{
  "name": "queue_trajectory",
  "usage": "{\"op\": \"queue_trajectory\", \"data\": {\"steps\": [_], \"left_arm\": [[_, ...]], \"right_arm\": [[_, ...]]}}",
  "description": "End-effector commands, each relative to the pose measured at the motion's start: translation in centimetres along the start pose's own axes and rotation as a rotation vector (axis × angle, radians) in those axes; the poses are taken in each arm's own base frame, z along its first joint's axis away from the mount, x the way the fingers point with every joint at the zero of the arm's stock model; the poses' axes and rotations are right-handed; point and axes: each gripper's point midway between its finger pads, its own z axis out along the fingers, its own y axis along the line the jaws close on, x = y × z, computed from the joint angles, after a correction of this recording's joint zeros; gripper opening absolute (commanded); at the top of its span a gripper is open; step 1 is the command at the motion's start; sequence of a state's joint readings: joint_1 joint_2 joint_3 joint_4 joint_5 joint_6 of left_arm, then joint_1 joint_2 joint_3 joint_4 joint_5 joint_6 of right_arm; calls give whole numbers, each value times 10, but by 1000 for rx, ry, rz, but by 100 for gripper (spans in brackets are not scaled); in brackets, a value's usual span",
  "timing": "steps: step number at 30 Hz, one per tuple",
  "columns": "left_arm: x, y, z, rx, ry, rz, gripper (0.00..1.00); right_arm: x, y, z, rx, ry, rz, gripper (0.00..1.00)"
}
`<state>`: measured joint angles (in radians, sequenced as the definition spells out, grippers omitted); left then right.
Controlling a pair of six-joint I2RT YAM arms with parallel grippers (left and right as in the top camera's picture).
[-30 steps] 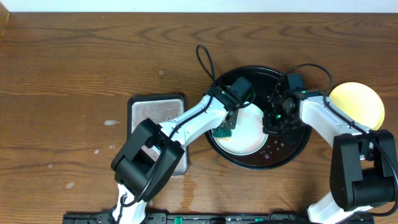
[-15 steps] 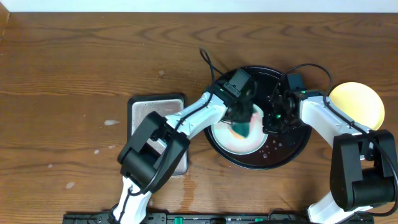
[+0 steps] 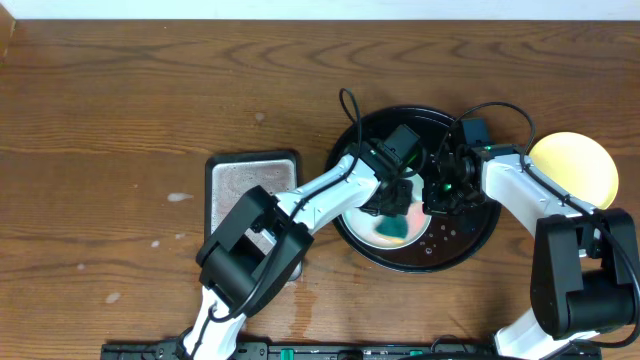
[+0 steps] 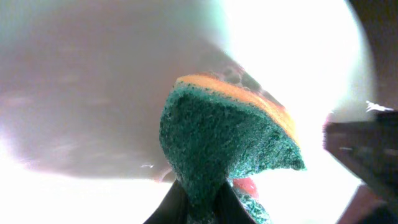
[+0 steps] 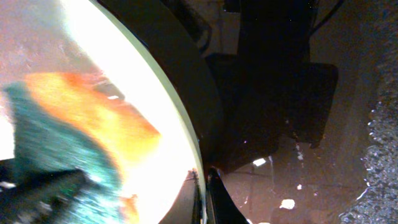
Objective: Clean dirty plates on tray and stack at the side
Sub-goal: 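Scrub the pale green plate with the sponge while right gripper holds it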
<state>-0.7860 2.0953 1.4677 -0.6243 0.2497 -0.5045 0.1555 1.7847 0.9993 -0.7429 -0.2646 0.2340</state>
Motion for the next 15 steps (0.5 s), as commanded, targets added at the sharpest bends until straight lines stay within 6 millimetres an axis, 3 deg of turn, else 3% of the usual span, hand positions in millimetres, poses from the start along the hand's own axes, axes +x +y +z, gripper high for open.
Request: {"op": "queue_trajectory", "data": {"steps": [1,6,10,15], "left_arm": [[-15,108,-8,-507,-127,-44,7],[-38,121,-39,-701,-251,6,7],[-60,108,-61,-766,-343,80,8],[-66,81,-70,-740,-363,147,7]], "right_arm": [[3,-19,5,95,3,3,1],[2,-18,4,94,-1,2,1],[2,-18,3,93,-4,1,1],[2,-18,2,94,-5,1,1]]}}
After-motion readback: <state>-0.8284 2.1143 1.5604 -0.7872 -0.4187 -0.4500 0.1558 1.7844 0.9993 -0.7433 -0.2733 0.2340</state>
